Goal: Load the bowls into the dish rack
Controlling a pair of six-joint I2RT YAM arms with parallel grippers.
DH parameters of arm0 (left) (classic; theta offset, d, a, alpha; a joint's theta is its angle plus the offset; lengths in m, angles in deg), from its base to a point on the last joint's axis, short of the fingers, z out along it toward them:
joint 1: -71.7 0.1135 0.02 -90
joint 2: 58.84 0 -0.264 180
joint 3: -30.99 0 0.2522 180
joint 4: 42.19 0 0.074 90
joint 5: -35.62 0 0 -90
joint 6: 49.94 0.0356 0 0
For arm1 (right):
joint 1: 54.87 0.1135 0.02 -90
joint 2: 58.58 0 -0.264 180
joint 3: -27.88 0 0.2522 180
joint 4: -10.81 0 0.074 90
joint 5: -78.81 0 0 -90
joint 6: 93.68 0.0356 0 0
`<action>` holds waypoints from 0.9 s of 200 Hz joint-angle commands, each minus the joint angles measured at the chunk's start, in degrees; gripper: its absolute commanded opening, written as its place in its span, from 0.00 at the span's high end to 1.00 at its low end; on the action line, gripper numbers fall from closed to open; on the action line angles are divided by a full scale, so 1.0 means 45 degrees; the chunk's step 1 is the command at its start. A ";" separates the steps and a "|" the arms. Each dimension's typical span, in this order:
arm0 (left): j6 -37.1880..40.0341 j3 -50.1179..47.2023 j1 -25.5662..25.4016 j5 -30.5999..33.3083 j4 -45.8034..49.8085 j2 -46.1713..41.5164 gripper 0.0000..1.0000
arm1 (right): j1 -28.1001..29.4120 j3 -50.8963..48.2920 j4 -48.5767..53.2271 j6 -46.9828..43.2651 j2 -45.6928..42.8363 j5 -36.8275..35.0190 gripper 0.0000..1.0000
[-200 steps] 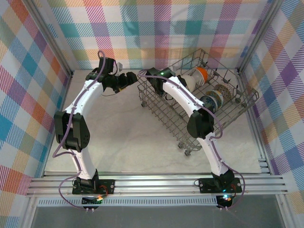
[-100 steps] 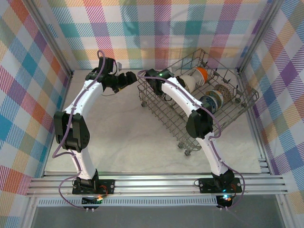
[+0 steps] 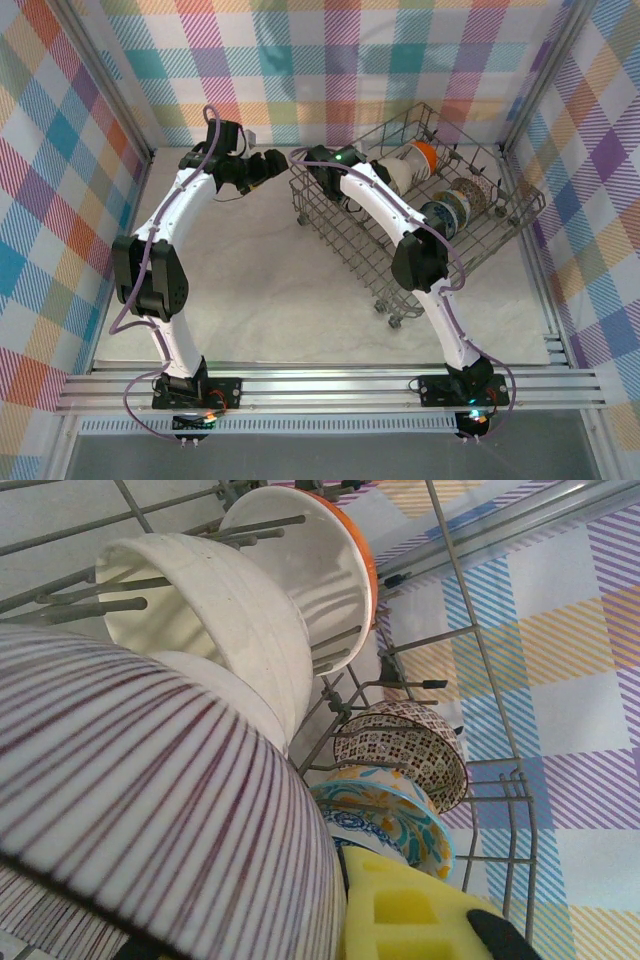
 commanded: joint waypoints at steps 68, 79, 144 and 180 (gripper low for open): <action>-0.0094 0.0039 0.0097 -0.0025 -0.0330 -0.0437 0.16 | 0.0394 0.0286 -0.0055 -0.0545 0.0615 0.0171 0.72; -0.0096 0.0032 0.0097 -0.0039 -0.0330 -0.0407 0.16 | 0.0392 0.0303 -0.0062 -0.0517 0.0610 0.0324 0.72; -0.0076 0.0254 0.0146 -0.0156 -0.0356 -0.0188 0.16 | 0.0435 0.0295 -0.0659 -0.1033 0.0408 0.1492 0.63; -0.0067 0.0236 0.0193 -0.0175 -0.0386 -0.0126 0.16 | 0.0437 0.0232 -0.0629 -0.1236 0.0298 0.2397 0.54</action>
